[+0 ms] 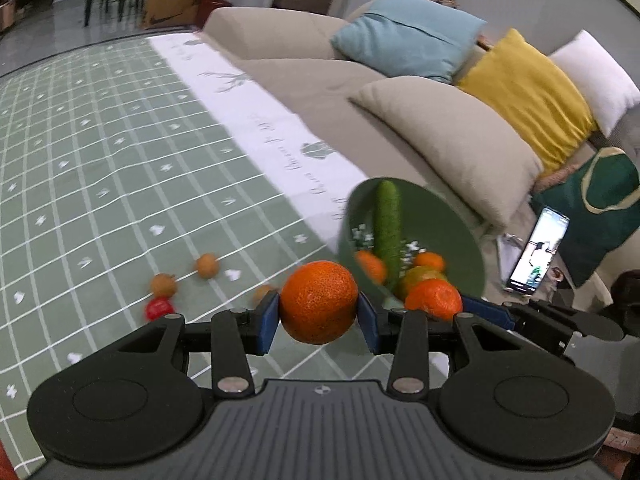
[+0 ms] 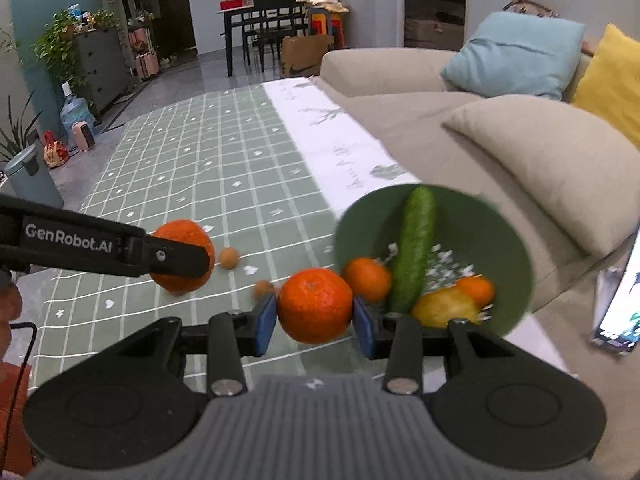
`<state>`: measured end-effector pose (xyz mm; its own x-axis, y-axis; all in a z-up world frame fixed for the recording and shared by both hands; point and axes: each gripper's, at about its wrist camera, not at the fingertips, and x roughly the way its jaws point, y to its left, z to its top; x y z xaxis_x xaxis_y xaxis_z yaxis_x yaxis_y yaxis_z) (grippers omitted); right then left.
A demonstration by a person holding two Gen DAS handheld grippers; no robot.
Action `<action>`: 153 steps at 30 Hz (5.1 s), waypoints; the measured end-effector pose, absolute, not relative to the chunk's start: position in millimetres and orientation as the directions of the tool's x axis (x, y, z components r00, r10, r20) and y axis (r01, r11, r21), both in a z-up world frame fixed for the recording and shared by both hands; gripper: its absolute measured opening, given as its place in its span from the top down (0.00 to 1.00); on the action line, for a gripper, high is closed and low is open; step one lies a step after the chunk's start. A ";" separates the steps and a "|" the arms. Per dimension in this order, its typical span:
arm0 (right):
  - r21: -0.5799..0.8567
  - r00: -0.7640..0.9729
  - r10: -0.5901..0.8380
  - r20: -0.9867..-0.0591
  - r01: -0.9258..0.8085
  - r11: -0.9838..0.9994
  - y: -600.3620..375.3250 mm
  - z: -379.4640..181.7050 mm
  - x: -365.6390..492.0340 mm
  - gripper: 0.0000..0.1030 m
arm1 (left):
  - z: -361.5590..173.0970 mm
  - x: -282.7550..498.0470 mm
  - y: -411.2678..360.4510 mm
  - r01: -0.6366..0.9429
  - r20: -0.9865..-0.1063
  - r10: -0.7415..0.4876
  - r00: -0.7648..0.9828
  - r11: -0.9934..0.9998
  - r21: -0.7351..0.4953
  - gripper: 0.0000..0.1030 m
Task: Organize fruits
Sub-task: 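Lower the orange into the colander with the left tool while the right releases its orange there, then grasp the red tomato with the left tool while the right grasps a longan, then carry the red tomato into the colander with the left tool while the right drops its longan there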
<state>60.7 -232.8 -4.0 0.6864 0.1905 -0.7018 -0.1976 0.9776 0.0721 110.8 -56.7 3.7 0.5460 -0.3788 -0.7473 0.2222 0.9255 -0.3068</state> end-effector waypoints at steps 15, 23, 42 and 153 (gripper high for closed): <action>-0.048 0.706 0.074 -0.705 -0.151 0.987 -297.2 -8.5 92.7 0.63 | -4.4 151.8 -137.6 0.351 -0.776 -0.444 0.448 0.886 -0.304 0.54; -0.071 0.667 0.062 -0.742 -0.171 0.983 -308.4 -28.8 117.6 0.63 | -28.1 176.1 -160.1 0.370 -0.815 -0.433 0.384 0.881 -0.294 0.54; -0.070 0.637 0.089 -0.766 -0.221 0.973 -314.7 -59.5 151.1 0.63 | -60.2 203.4 -176.4 0.374 -0.844 -0.439 0.309 0.871 -0.317 0.53; 0.010 0.672 0.210 -0.710 -0.289 0.957 -134.2 -75.5 110.0 0.80 | -68.5 125.4 25.4 0.028 -0.784 -0.201 0.588 0.973 -0.228 0.68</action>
<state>110.0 -134.2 -75.5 0.6718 0.2104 -0.7102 -0.2895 0.9571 0.0097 125.4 25.4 -68.5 0.5881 -0.2005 -0.7835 0.0280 0.9732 -0.2281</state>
